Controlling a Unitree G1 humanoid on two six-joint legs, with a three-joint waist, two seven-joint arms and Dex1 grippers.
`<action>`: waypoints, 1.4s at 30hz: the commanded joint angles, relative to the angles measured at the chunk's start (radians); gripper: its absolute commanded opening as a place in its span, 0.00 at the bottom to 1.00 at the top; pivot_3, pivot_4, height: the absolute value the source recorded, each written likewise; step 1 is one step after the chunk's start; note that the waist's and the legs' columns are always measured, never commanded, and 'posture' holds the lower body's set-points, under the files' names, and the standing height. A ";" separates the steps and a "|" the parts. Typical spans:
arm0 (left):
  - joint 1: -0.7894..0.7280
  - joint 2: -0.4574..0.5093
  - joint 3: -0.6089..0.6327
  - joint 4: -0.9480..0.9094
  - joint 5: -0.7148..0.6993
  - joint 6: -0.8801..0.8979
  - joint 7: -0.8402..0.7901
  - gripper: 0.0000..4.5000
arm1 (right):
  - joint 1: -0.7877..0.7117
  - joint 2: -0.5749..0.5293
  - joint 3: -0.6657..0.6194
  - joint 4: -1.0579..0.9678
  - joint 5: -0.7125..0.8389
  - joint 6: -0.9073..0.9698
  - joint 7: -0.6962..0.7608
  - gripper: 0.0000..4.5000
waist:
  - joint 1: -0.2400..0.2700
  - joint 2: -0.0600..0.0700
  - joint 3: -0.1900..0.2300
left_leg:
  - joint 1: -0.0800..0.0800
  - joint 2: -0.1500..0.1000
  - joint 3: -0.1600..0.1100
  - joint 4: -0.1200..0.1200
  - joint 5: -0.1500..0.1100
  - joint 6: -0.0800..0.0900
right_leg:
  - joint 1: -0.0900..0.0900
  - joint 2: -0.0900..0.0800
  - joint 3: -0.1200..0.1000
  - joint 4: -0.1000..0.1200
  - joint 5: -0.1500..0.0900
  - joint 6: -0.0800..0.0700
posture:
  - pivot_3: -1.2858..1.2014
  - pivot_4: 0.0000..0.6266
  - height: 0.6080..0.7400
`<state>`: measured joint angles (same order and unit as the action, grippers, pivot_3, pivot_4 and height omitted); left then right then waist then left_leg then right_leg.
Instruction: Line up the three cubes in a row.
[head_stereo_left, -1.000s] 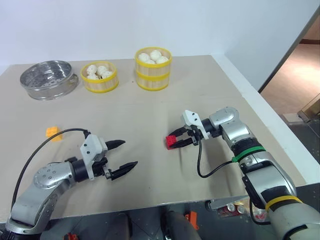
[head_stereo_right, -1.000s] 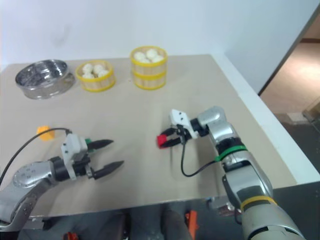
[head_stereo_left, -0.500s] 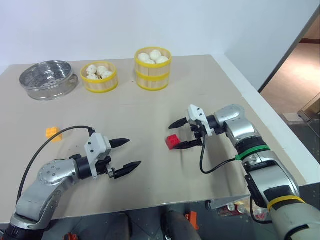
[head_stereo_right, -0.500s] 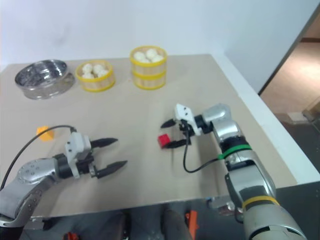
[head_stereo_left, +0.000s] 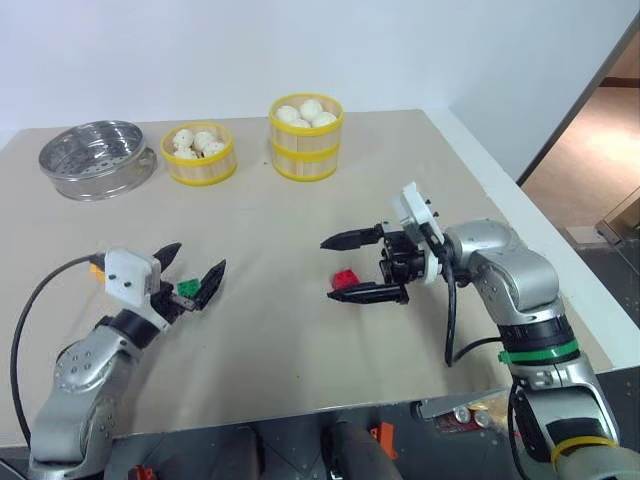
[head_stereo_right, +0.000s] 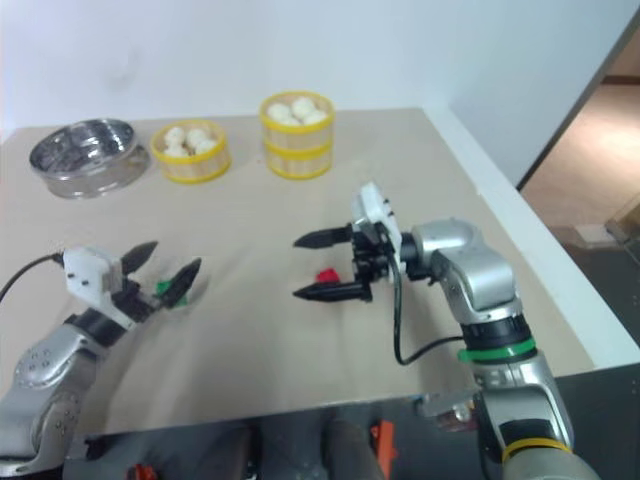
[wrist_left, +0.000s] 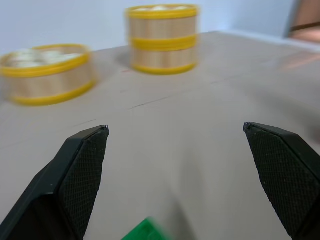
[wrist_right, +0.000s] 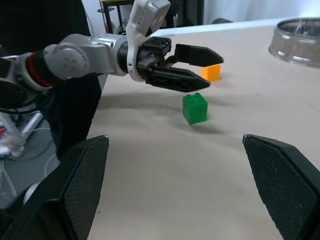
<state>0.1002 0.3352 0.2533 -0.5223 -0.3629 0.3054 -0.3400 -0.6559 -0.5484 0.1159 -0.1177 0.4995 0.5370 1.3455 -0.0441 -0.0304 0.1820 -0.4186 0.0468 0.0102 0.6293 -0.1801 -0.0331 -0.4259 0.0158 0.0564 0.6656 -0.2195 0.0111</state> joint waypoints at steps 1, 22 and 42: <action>0.040 -0.037 -0.009 -0.084 0.082 -0.013 0.105 1.00 | 0.005 -0.012 -0.021 -0.068 0.027 -0.020 -0.015 0.99 | 0.000 0.000 0.000 | 0.000 0.000 0.000 0.001 0.000 0.000 | 0.000 0.000 0.000 0.000 0.000 0.000 | 0.52 0.24 1.00; 0.088 -0.168 -0.084 -0.069 0.154 0.083 0.241 1.00 | -0.017 0.022 0.005 -0.005 0.016 -0.128 -0.034 0.99 | -0.001 -0.001 0.000 | -0.001 0.000 0.001 0.003 0.000 -0.001 | -0.001 0.000 0.001 0.000 0.000 0.000 | 0.52 0.24 1.00; 0.092 -0.164 -0.041 0.060 0.144 0.064 0.216 0.59 | 0.014 0.026 0.025 0.035 -0.018 -0.221 -0.030 1.00 | -0.002 -0.001 0.000 | -0.002 0.000 0.001 0.003 0.000 -0.001 | -0.001 0.000 0.001 -0.001 0.000 -0.001 | 0.52 0.24 1.00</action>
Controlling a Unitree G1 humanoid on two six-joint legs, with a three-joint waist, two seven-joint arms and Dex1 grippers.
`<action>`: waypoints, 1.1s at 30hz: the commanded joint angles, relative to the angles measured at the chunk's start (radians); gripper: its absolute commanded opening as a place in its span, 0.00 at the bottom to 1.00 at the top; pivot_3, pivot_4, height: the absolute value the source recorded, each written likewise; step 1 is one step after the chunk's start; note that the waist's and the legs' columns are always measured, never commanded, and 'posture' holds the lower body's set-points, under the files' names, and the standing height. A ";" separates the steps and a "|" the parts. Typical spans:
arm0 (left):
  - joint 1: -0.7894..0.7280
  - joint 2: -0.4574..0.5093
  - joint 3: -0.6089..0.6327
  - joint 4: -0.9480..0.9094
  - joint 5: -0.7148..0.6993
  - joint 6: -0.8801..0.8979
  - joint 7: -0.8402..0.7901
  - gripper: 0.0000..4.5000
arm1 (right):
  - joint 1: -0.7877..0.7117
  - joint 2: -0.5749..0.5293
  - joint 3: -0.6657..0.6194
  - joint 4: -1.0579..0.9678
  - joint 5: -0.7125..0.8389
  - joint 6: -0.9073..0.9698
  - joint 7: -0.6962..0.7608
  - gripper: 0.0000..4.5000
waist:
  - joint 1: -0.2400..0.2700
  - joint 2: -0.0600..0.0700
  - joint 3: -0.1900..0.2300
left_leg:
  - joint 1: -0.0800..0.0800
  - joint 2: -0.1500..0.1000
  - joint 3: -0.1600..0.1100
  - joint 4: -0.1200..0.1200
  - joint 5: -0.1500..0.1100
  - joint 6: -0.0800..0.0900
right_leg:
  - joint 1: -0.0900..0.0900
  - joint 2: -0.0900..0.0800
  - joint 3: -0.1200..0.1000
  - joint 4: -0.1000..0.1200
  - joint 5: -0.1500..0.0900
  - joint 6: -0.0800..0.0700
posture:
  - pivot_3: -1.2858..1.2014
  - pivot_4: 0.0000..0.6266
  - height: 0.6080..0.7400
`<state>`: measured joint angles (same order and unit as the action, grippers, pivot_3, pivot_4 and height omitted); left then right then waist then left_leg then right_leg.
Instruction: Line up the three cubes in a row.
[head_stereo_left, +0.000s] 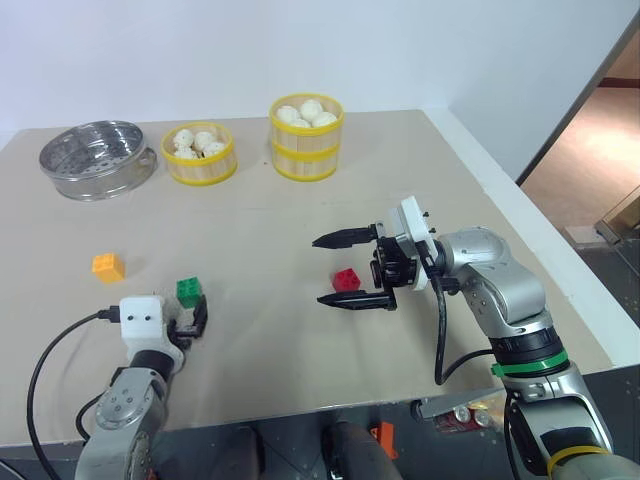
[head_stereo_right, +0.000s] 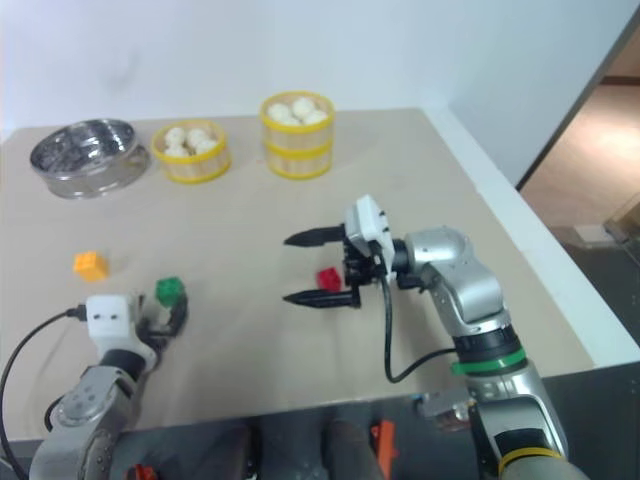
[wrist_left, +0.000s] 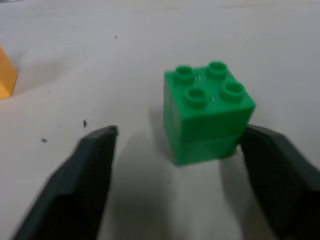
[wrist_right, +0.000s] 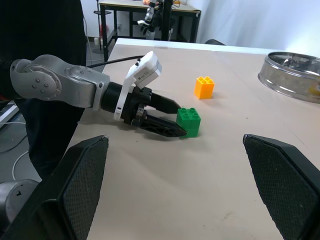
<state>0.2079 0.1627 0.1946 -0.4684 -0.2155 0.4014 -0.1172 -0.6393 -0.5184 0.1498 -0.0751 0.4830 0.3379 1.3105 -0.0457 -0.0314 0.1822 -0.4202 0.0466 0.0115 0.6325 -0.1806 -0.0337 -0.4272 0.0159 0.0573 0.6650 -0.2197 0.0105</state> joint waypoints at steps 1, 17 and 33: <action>-0.021 0.012 0.019 0.013 -0.002 -0.035 -0.009 0.50 | -0.002 -0.004 -0.008 -0.007 -0.003 -0.025 0.005 1.00 | 0.000 0.000 0.000 | 0.000 0.000 0.000 0.000 0.000 0.000 | 0.000 0.000 0.000 0.000 0.000 0.000 | 0.52 0.24 1.00; -0.068 0.074 0.009 0.045 -0.039 -0.026 -0.105 0.28 | -0.006 -0.003 -0.005 -0.004 -0.019 -0.045 0.008 1.00 | 0.000 0.000 0.000 | 0.000 0.000 0.000 -0.001 0.000 0.000 | 0.000 0.000 0.000 0.000 0.000 0.000 | 0.52 0.24 1.00; -0.464 0.469 -0.309 0.265 -0.118 -0.143 -0.912 0.28 | -0.023 -0.104 -0.035 0.100 -0.041 -0.012 0.048 1.00 | 0.003 -0.001 0.000 | -0.006 0.000 0.005 -0.003 0.000 0.000 | -0.009 -0.001 0.001 0.000 0.000 0.000 | 0.52 0.24 1.00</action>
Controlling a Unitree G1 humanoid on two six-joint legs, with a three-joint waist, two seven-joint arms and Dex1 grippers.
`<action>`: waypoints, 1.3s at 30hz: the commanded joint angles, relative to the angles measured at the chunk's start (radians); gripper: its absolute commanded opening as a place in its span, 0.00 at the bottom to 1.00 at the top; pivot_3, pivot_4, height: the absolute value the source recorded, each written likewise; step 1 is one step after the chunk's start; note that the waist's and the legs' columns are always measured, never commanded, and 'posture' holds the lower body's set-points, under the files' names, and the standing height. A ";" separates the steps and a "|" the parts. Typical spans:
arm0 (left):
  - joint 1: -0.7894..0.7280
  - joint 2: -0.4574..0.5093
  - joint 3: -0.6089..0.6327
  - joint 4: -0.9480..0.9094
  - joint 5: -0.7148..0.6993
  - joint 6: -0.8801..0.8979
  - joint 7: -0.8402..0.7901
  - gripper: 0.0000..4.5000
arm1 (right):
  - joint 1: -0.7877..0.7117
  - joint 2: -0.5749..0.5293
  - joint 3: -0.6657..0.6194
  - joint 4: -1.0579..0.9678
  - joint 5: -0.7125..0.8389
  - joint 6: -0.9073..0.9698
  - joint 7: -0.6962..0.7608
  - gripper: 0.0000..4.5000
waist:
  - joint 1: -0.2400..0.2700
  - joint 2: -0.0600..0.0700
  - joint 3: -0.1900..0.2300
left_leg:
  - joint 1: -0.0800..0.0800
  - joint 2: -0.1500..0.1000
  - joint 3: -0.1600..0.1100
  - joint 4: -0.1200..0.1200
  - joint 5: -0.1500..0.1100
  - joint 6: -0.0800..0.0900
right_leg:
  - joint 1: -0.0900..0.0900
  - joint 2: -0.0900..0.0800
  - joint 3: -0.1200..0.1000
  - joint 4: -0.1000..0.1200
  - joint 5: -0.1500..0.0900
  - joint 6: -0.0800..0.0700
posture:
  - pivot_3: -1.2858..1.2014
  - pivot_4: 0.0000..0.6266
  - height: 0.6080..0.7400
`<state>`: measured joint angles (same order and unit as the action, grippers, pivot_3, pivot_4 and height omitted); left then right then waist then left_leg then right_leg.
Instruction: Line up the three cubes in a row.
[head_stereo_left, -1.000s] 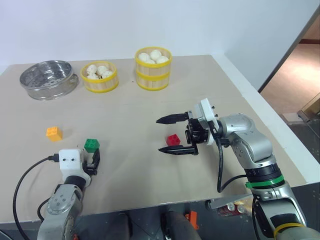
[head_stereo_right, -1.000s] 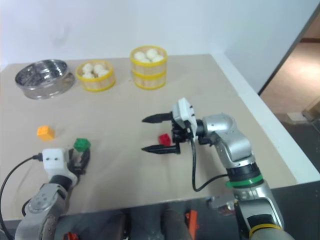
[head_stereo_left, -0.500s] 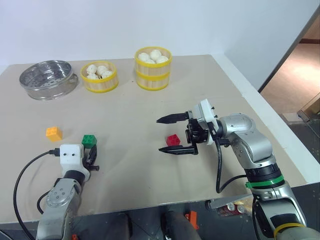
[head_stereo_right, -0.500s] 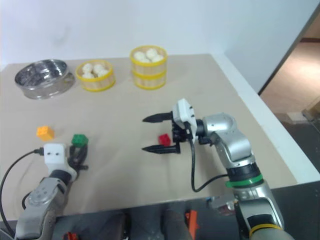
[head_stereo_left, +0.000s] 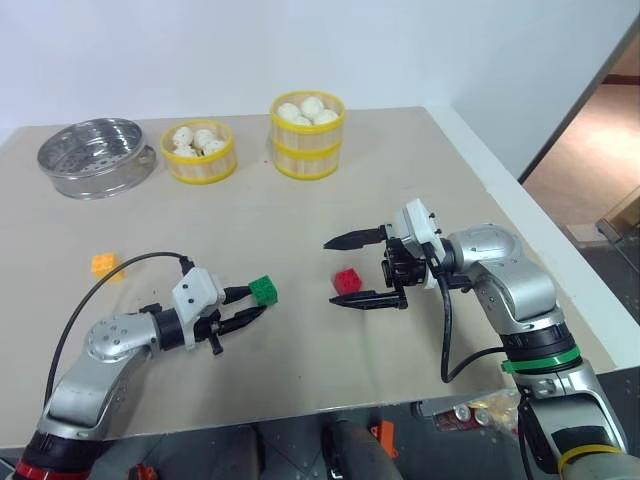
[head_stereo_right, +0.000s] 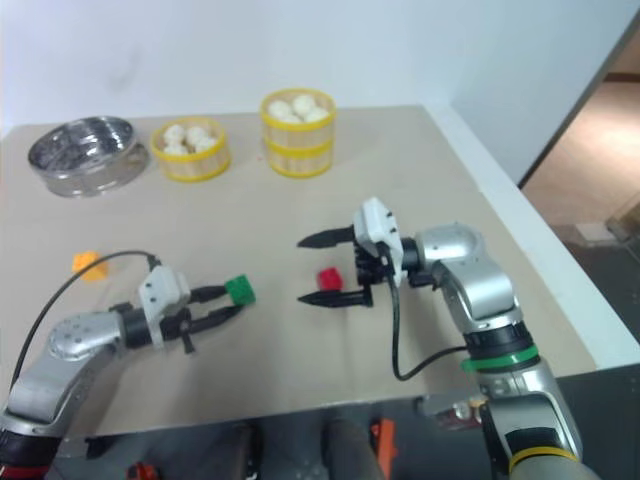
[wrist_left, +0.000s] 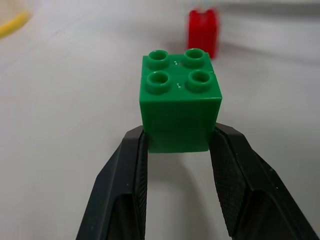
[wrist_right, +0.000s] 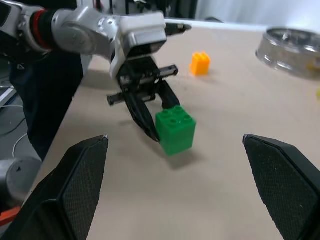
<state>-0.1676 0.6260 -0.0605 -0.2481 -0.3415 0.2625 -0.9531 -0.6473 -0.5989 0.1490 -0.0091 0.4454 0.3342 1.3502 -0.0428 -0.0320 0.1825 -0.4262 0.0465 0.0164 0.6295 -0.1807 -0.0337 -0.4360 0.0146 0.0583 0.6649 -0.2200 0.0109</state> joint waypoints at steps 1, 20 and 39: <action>-0.115 0.002 -0.069 0.063 0.007 0.002 -0.091 0.28 | -0.011 -0.037 -0.034 0.057 -0.018 -0.023 0.011 1.00 | 0.000 0.000 0.000 | 0.000 0.000 0.000 0.000 0.000 0.000 | 0.000 0.000 0.000 0.000 0.000 0.000 | 0.52 0.24 1.00; -0.233 -0.045 -0.129 0.209 0.060 0.016 -0.123 0.28 | 0.026 -0.097 -0.069 0.133 -0.064 -0.097 -0.012 1.00 | -0.003 0.000 0.000 | 0.000 0.002 0.000 0.001 -0.002 0.004 | -0.001 0.004 0.003 0.001 0.002 0.005 | 0.52 0.24 1.00; -0.241 -0.061 -0.152 0.253 0.127 -0.039 -0.149 0.28 | 0.037 -0.096 -0.059 0.109 -0.066 -0.092 -0.017 1.00 | -0.003 0.000 0.000 | 0.000 0.002 0.000 0.003 -0.002 0.004 | 0.000 0.004 0.003 0.002 0.003 0.006 | 0.52 0.24 1.00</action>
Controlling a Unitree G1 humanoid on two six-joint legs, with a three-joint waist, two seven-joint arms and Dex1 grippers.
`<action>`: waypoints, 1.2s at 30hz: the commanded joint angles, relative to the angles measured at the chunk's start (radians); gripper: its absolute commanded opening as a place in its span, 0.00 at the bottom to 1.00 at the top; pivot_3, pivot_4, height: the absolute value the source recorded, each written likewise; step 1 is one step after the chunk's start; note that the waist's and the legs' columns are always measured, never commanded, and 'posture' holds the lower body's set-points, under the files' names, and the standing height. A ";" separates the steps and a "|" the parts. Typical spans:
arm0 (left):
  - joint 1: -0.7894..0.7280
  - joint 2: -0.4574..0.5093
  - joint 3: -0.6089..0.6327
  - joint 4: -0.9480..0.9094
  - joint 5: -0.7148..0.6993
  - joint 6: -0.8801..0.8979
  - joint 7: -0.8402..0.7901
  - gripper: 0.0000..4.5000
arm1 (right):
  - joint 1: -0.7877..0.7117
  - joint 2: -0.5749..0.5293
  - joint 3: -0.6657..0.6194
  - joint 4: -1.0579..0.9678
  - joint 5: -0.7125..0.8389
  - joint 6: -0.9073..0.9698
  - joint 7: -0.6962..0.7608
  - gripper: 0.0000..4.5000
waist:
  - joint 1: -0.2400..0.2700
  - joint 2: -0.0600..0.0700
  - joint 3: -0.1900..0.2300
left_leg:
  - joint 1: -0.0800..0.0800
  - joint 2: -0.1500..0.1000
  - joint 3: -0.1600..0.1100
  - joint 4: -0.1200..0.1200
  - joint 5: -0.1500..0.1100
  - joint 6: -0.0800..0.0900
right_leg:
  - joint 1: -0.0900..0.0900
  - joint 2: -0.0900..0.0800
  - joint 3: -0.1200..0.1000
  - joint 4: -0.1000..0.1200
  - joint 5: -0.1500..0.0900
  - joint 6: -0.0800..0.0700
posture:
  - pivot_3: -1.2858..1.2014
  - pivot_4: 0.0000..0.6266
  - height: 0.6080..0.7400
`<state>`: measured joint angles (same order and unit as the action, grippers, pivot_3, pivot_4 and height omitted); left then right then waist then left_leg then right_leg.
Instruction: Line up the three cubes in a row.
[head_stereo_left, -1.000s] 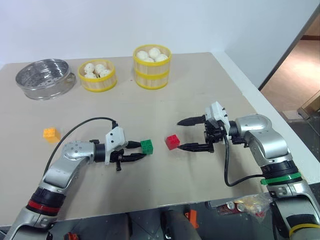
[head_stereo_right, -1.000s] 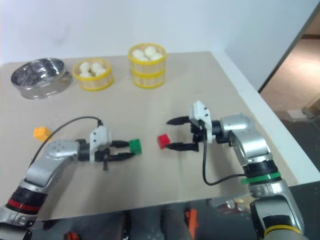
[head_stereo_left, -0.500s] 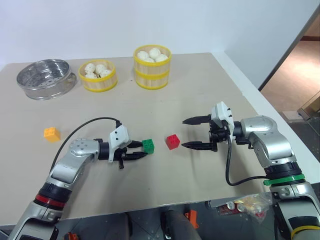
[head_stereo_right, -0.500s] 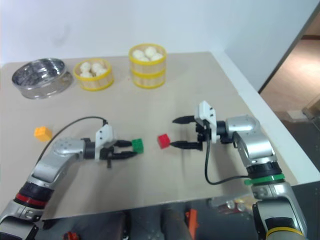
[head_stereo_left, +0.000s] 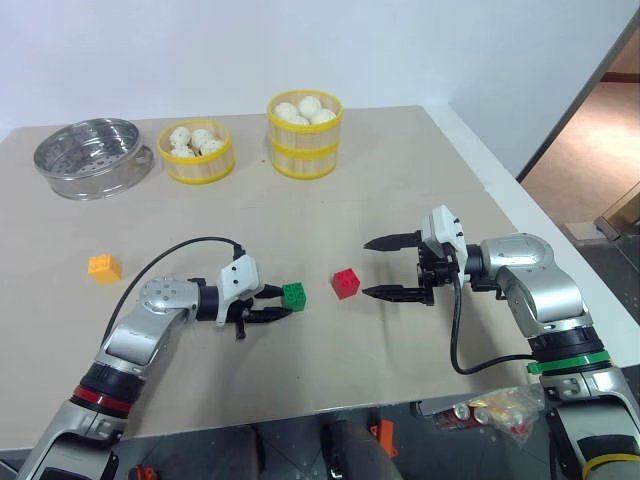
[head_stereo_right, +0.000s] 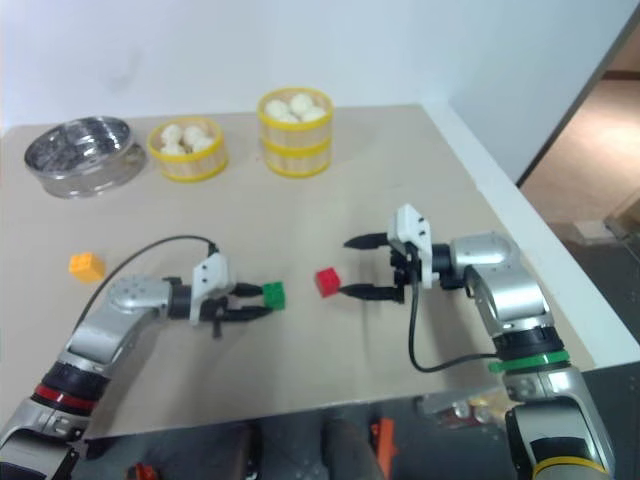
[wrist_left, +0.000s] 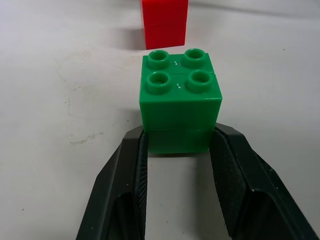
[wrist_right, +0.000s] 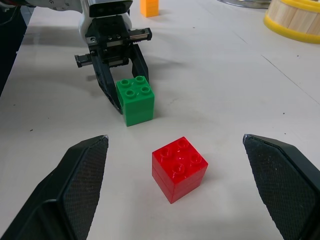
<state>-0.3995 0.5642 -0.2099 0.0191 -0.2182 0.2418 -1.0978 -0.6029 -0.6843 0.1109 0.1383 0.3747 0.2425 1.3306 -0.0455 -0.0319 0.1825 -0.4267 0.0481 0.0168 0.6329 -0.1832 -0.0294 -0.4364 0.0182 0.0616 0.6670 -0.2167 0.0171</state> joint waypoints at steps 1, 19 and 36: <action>-0.010 0.001 -0.003 -0.012 0.006 -0.023 -0.007 0.28 | -0.007 -0.011 -0.021 -0.040 0.007 0.002 0.003 1.00 | 0.000 0.000 0.000 | 0.000 0.000 0.000 0.000 0.000 0.000 | 0.000 0.000 0.000 0.000 0.000 0.000 | 0.52 0.24 1.00; -0.035 -0.002 0.002 0.042 0.005 -0.044 -0.034 0.57 | 0.003 -0.004 -0.029 -0.113 0.081 0.075 0.037 1.00 | 0.000 0.000 0.000 | 0.000 0.000 0.000 0.001 0.000 0.000 | 0.000 0.000 0.000 0.001 0.001 0.000 | 0.52 0.24 1.00; 0.035 0.116 0.202 -0.153 -0.134 0.107 0.003 0.99 | -0.019 0.003 -0.027 -0.095 0.061 0.059 0.034 1.00 | -0.001 0.000 0.000 | 0.001 0.000 0.000 0.001 0.000 0.000 | 0.000 0.000 0.001 0.001 0.001 0.000 | 0.52 0.24 1.00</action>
<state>-0.3687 0.6622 -0.0689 -0.0896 -0.3055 0.3242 -1.1106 -0.5977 -0.6788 0.1104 0.0545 0.4269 0.3078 1.3668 -0.0466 -0.0318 0.1825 -0.4262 0.0486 0.0170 0.6344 -0.1831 -0.0293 -0.4361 0.0183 0.0619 0.6682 -0.2159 0.0174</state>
